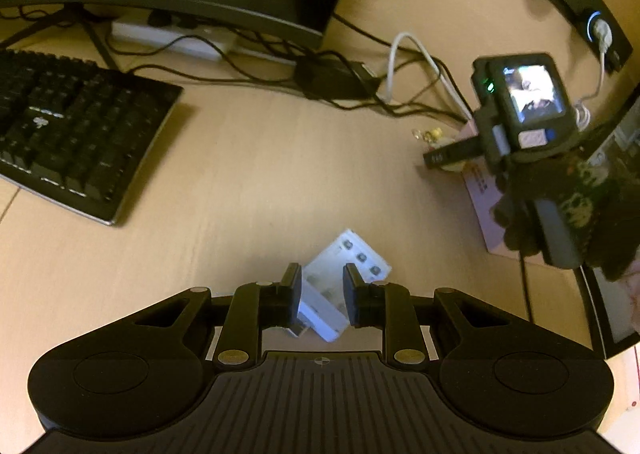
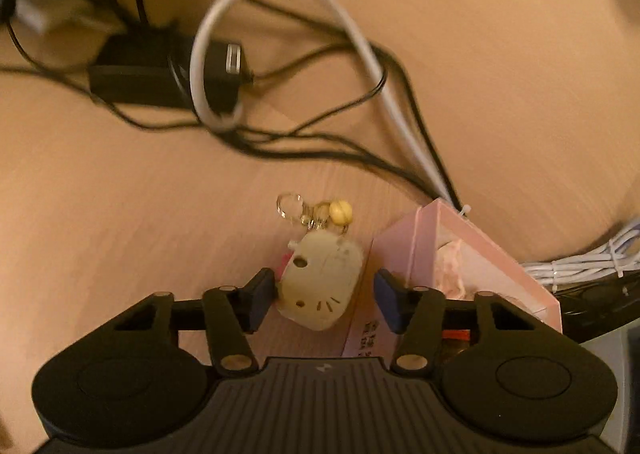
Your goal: Organize objects
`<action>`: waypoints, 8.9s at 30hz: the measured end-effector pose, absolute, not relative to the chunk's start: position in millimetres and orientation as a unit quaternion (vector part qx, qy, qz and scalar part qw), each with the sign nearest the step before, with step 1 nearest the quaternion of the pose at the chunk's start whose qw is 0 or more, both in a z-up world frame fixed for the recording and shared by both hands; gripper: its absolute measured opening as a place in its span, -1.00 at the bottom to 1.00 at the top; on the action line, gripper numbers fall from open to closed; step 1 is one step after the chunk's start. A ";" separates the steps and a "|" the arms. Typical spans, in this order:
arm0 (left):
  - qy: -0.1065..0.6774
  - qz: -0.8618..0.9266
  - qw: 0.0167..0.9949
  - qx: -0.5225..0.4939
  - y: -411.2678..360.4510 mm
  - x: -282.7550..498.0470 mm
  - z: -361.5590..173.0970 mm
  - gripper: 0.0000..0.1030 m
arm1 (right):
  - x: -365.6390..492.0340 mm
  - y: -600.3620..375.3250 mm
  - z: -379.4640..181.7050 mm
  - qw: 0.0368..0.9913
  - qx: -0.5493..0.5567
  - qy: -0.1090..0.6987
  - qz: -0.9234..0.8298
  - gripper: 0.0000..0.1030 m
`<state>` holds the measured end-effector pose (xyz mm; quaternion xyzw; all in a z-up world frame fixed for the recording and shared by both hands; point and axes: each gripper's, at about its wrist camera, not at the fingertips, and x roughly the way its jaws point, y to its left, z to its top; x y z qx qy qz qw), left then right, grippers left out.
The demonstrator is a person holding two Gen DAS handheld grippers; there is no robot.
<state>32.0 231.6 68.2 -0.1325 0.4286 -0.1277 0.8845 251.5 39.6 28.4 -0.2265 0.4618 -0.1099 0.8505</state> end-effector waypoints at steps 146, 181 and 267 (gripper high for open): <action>0.435 -0.320 0.837 0.083 91.6 -7.5 38.5 -0.17 | -14.2 -21.9 60.8 0.920 0.033 0.386 0.053 0.68; 0.463 -0.276 0.842 0.026 91.5 -20.4 41.0 -0.88 | -12.9 -39.4 58.9 0.914 -0.005 0.402 0.055 0.44; 0.420 -0.302 0.852 0.083 48.9 -55.6 36.2 0.02 | -39.4 -76.9 66.7 0.916 0.023 0.398 -0.043 0.14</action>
